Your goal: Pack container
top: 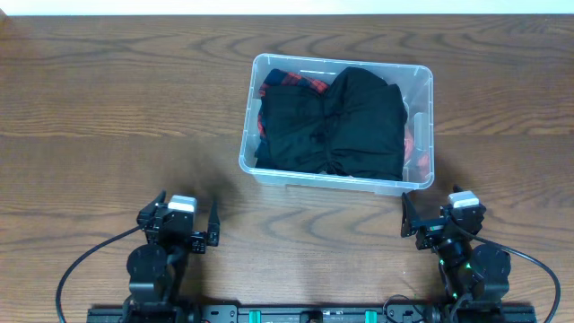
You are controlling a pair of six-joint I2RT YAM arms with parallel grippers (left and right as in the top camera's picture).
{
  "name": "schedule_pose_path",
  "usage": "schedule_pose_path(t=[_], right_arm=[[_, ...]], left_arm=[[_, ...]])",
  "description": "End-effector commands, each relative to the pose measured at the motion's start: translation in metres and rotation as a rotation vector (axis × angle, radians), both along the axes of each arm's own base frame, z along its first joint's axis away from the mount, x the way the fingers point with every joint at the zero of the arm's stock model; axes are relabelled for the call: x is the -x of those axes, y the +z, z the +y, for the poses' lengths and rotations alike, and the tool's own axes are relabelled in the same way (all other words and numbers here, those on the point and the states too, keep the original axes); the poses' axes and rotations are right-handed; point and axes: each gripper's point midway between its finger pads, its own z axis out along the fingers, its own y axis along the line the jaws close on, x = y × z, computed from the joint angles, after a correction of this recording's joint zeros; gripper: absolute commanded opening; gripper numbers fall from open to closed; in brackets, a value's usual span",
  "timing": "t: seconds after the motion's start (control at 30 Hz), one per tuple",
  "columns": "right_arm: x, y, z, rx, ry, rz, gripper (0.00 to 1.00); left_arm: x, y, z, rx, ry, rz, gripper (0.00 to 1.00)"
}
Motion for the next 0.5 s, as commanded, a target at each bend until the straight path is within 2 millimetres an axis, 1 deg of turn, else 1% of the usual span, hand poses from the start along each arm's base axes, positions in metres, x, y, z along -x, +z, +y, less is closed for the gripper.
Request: schedule_pose_path(t=[0.0, 0.07, 0.47], right_arm=[[0.0004, 0.0005, 0.0028, 0.013, 0.017, -0.009, 0.99], [0.0004, 0.0005, 0.0028, 0.013, 0.017, -0.009, 0.99], [0.0004, 0.0005, 0.0028, 0.013, 0.017, -0.009, 0.99]], left_arm=[[-0.0005, -0.0052, -0.0001, 0.006, 0.0, 0.004, 0.98], [-0.0007, -0.0084, -0.0001, 0.006, 0.0, 0.01, 0.98], [-0.0012, -0.0073, -0.0001, 0.006, 0.0, 0.005, 0.98]])
